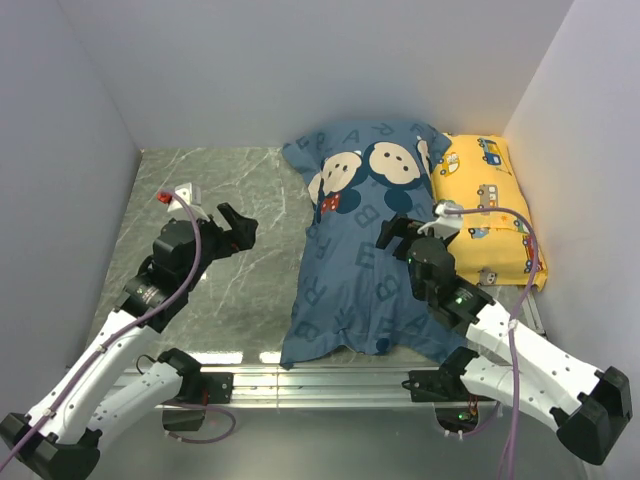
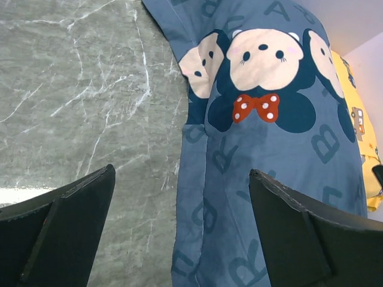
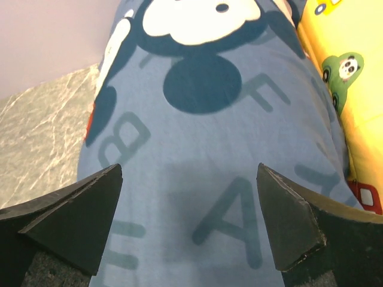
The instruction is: Remove the pillowcase from the pillow
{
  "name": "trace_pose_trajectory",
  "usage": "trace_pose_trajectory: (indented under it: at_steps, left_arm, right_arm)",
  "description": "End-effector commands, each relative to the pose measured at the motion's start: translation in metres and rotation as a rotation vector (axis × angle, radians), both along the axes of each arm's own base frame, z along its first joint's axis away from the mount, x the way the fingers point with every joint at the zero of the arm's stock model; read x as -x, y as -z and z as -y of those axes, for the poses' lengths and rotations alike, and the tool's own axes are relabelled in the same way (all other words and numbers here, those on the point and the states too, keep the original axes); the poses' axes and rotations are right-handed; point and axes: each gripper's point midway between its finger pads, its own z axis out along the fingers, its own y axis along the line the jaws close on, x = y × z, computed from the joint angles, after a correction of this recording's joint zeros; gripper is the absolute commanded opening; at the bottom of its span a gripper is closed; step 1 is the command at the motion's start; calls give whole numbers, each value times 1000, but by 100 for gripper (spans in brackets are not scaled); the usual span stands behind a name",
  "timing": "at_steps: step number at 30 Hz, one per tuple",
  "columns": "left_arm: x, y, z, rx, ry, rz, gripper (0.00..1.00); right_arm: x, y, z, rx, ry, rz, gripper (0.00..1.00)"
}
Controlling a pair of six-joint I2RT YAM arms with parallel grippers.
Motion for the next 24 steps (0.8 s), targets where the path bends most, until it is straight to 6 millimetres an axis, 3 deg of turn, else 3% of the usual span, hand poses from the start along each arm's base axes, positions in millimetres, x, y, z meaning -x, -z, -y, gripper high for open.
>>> trace_pose_trajectory:
  at_steps: [1,6,7,9,10,12,13,16,20,24]
  left_arm:
    - [0,-7,6,11,29,22,99]
    - [-2,-1,12,5,53,1,99]
    - [-2,0,13,4,60,-1,99]
    - [-4,5,16,0,66,-14,99]
    - [-6,10,16,-3,57,-30,99]
    - [-12,14,13,-2,24,-46,99]
    - [-19,15,11,1,-14,-68,99]
    - [-37,4,14,17,-52,-80,99]
    - [-61,-15,25,44,-47,-79,99]
    - [-88,-17,35,93,-26,-88,99]
  right_arm:
    - [-7,-27,3,27,41,7,100]
    - [-23,-46,-13,133,1,-33,100]
    - [-35,-54,-19,155,16,-44,100]
    - [-46,-51,-22,225,37,-92,100]
    - [-61,-51,-32,268,40,-116,100]
    - [-75,-38,-35,331,44,-186,100]
    - [-91,-30,-46,358,48,-221,100]
    - [-112,2,-52,433,69,-331,100]
    - [-118,48,-66,458,33,-434,100]
    - [-113,96,-76,447,-25,-519,98]
